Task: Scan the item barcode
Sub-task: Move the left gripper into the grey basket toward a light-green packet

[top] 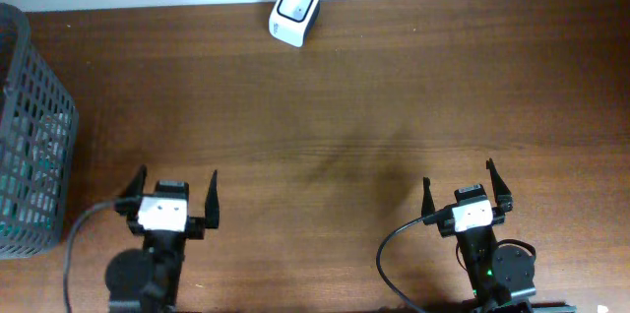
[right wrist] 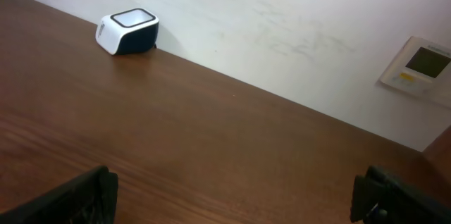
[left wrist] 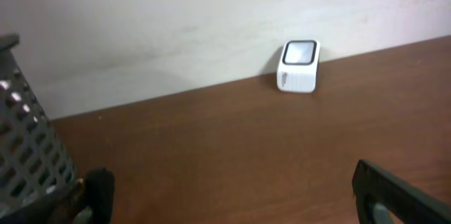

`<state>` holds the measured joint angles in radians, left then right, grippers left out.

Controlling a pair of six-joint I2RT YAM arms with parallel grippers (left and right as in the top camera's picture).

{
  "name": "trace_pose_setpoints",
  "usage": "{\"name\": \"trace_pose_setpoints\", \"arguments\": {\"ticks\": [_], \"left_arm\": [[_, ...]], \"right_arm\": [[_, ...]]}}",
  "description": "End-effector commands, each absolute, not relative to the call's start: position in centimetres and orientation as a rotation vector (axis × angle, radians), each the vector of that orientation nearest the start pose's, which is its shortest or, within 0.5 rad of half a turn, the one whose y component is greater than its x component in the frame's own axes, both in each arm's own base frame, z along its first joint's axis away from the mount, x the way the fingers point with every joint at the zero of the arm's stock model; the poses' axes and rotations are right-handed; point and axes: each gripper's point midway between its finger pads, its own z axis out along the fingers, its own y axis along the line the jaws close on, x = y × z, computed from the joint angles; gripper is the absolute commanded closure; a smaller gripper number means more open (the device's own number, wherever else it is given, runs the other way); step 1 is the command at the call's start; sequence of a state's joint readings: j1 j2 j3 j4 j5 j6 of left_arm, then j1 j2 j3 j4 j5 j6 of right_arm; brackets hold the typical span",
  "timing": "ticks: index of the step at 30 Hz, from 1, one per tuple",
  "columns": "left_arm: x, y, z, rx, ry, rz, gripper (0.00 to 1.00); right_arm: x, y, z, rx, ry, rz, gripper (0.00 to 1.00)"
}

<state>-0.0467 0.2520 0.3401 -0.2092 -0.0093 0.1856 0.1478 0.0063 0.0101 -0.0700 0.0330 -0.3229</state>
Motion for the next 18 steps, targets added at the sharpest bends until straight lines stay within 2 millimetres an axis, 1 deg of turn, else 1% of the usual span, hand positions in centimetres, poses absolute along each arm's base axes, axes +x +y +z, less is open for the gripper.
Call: {"name": "trace_pose_setpoints", "arguments": {"ticks": [1,4,9,14,16,18], "left_arm": [[25.9,-1.9,26.1,0.223,1.731,0.052,0.01],[26.8,-2.5,27.0,0.252,1.795,0.017,0.01],[29.2,-2.8,30.0,0.249,1.942,-0.02,0.01],[31.3,-3.2,32.6,0.263,2.145,-0.061,0.01],[31.7,-3.6,33.1,0.278,2.21,-0.091,0.01],[32.5,-3.8,33.0,0.282,2.232,-0.104,0.01]], "right_arm": [[24.4,3.2,15.6,-0.372,1.61,-0.159,0.01],[24.4,3.2,15.6,-0.372,1.61,-0.159,0.01],[24.4,3.3,15.6,-0.372,1.609,-0.158,0.01],[24.4,3.2,15.6,-0.372,1.61,-0.159,0.01],[24.4,3.2,15.6,-0.372,1.61,-0.159,0.02],[24.4,3.2,15.6,-0.372,1.61,-0.159,0.01]]}}
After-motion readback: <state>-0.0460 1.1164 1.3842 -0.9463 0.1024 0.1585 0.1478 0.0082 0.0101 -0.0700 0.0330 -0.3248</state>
